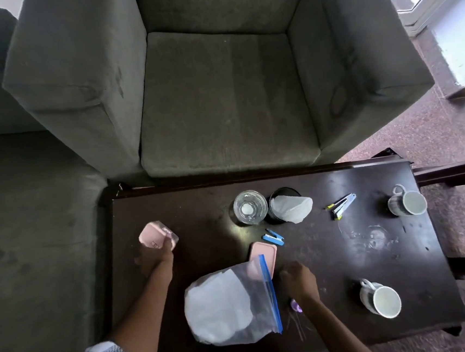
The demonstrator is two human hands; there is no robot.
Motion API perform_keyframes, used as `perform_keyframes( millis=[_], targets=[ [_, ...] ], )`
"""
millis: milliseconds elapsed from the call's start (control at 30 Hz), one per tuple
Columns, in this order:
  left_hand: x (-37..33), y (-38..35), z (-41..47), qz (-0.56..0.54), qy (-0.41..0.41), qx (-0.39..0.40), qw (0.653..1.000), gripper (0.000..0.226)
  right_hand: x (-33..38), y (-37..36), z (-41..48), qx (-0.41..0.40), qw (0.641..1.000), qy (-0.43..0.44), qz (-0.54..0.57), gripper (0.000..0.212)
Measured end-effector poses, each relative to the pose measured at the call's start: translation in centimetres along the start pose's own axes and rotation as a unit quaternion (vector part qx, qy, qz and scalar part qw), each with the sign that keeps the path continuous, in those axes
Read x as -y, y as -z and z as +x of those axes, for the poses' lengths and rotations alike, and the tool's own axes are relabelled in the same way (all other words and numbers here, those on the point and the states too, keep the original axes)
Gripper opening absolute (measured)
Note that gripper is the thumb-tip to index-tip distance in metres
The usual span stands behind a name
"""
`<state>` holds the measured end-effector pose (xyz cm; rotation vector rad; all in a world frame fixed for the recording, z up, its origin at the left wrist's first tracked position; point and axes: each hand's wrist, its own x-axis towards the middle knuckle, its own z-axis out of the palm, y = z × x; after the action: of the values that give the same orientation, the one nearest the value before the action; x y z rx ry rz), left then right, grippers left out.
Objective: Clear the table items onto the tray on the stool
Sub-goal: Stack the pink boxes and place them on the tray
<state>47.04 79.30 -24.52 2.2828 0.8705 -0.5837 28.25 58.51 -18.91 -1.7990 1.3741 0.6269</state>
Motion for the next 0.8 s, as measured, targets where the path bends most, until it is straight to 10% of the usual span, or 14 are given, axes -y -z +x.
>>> perform_keyframes(
  millis=[133,333,800],
  targets=[
    [1.5,-0.7,1.9,-0.044,-0.003,0.033,0.998,0.08,0.2,-1.3,0.7,0.01,0.998,-0.015,0.052,0.018],
    [4.0,-0.7,2.4,-0.047,0.022,0.082,0.995,0.032,0.1,-3.4,1.9,0.017,0.991,-0.048,0.121,0.017],
    [3.1,5.8,-8.5,-0.155,-0.066,0.197,0.966,0.019,-2.9,4.3,-2.5,-0.174,0.981,-0.022,0.08,0.022]
  ],
)
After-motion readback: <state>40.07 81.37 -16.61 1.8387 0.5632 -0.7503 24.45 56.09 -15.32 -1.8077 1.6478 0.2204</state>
